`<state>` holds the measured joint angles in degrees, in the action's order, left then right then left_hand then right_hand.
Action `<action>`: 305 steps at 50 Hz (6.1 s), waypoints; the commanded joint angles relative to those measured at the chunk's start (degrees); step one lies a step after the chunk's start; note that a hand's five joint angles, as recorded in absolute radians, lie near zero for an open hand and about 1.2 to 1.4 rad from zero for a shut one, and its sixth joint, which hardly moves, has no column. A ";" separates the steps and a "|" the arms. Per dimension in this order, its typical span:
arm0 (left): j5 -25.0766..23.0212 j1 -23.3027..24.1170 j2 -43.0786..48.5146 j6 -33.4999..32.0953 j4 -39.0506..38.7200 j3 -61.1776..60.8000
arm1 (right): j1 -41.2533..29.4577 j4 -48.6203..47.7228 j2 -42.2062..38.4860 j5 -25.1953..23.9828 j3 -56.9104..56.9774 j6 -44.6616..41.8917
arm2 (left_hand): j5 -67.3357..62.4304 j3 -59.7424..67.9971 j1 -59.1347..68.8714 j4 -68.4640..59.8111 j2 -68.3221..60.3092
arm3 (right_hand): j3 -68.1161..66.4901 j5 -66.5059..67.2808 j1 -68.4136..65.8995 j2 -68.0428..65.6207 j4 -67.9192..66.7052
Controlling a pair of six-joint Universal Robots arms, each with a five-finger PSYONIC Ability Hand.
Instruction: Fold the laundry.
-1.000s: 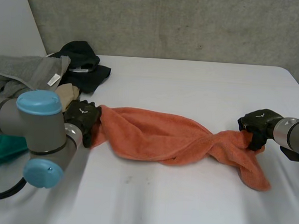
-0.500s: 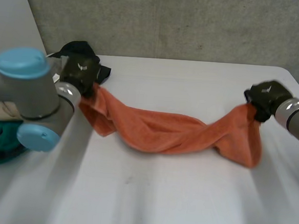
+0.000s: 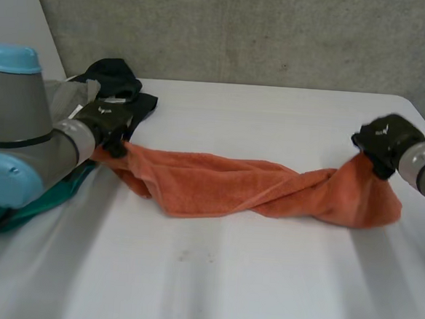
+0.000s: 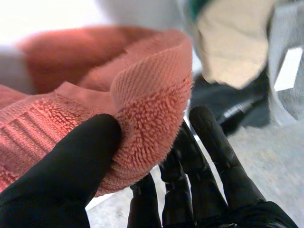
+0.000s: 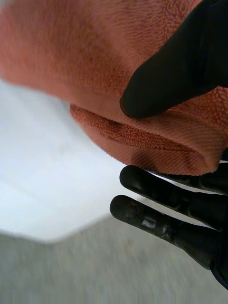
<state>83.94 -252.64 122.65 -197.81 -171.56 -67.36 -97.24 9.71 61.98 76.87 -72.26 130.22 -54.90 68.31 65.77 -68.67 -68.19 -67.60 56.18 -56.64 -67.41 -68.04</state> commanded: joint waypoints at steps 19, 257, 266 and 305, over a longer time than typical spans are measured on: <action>5.62 0.22 0.67 4.18 -26.72 18.89 | -1.28 -46.72 0.33 0.84 6.10 18.49 | -15.10 11.69 14.23 -11.33 -11.81 | -12.40 13.82 -23.36 -12.59 -11.96; -1.93 -4.26 -7.51 13.06 -16.70 -9.54 | 9.44 -2.77 -9.60 -9.20 -6.94 6.00 | -15.10 11.69 14.23 -11.33 -11.81 | -12.40 13.82 -23.36 -12.59 -11.96; -2.29 -3.30 -8.92 11.92 -3.01 -13.58 | 11.45 16.96 -0.21 -8.05 -6.57 -4.06 | -15.10 11.69 14.23 -11.33 -11.81 | -12.40 13.82 -23.36 -12.59 -11.96; 5.17 0.83 5.75 2.51 -5.70 -3.32 | 7.60 -10.91 -16.35 -1.64 10.19 -6.12 | -15.10 11.69 14.23 -11.33 -11.81 | -12.40 13.82 -23.36 -12.59 -11.96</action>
<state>83.73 -252.13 124.14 -196.35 -173.68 -76.80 -87.23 10.09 52.33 73.14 -68.36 124.46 -54.90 68.49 65.75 -68.91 -68.72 -67.66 57.19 -56.55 -67.40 -68.09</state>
